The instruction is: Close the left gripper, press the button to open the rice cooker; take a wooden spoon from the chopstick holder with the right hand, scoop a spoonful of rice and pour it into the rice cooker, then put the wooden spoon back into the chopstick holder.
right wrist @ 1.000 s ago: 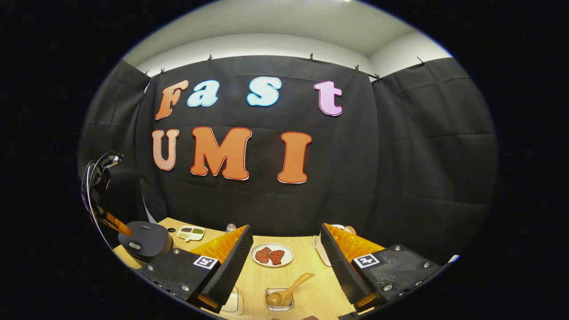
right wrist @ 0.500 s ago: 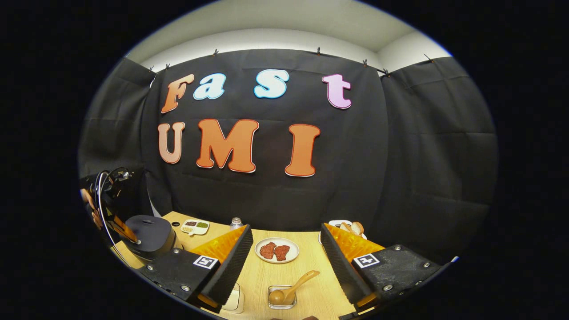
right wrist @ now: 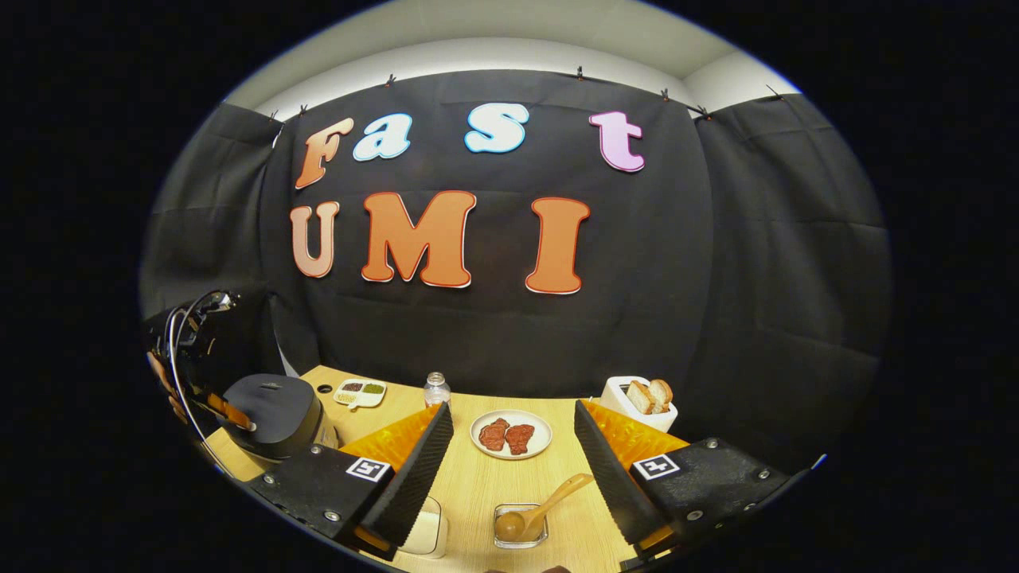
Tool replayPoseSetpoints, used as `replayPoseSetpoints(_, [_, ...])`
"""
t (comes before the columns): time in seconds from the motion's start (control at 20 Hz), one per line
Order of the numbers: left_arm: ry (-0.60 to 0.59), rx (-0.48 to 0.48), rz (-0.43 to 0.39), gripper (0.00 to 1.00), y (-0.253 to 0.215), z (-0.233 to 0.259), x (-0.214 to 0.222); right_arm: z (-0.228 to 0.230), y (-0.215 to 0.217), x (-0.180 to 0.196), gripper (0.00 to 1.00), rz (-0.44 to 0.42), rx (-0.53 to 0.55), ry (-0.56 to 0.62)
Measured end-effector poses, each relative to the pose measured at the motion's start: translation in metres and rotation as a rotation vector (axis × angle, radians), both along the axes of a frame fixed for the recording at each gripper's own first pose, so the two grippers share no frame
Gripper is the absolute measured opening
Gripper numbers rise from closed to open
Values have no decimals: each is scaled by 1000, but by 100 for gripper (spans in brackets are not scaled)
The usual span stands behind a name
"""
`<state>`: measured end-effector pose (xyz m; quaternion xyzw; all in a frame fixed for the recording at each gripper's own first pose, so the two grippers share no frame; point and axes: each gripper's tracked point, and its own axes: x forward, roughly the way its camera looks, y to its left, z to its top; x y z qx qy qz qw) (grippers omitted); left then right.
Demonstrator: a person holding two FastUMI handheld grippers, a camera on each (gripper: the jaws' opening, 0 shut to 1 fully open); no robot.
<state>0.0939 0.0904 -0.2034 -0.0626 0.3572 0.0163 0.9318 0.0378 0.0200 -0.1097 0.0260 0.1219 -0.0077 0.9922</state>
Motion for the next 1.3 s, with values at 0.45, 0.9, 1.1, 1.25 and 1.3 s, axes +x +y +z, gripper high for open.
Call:
replayPoseSetpoints(0.45, [-676,388,64,7,-5,169,-14,-31,1,4,95,7,24,83])
replayPoseSetpoints(0.9, [-884,234,-13,54,-35,214,-58,-74,-9,7,96,9,8,174])
replayPoseSetpoints(1.1, [-934,241,-20,77,-36,222,-82,-104,-15,11,95,15,6,242])
replayPoseSetpoints(1.25, [-951,236,-20,86,-39,221,-95,-133,-24,12,95,10,-4,312])
replayPoseSetpoints(1.3, [-949,240,-11,86,-38,219,-99,-143,-28,12,95,7,-13,335])
